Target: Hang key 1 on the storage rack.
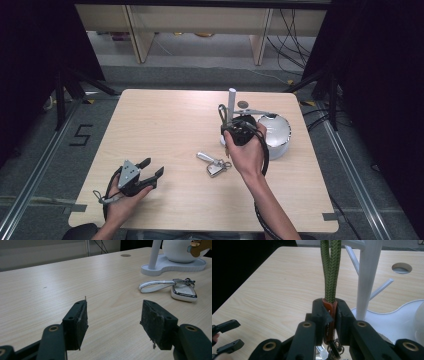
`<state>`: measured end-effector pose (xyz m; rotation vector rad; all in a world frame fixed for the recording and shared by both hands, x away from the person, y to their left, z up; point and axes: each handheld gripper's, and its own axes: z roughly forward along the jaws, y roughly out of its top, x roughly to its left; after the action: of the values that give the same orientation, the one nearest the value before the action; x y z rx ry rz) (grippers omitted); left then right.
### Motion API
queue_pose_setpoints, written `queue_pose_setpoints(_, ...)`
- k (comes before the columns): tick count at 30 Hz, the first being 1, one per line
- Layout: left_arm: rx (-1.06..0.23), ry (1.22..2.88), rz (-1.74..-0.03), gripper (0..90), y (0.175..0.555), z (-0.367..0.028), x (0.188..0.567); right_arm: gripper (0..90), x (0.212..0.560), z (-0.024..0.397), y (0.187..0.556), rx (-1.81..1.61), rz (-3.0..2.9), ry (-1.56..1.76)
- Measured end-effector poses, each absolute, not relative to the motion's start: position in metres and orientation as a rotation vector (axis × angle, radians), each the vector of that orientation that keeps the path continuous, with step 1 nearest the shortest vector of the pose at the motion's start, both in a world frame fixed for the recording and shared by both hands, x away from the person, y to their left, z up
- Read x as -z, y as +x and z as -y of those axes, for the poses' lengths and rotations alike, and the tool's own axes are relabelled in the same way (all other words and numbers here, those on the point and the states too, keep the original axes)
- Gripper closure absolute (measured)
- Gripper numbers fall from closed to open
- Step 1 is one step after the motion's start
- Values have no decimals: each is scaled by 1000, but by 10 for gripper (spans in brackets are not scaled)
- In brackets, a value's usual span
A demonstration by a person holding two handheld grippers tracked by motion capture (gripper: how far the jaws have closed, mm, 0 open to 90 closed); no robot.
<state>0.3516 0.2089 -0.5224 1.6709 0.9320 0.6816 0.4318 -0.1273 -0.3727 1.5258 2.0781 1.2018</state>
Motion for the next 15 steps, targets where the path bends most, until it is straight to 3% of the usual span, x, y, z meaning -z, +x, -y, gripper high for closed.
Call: queue_pose_setpoints(15, -681, 1666, -921, 375, 352, -209, 523, 794, 383, 134, 440, -1163, -2066, 1552)
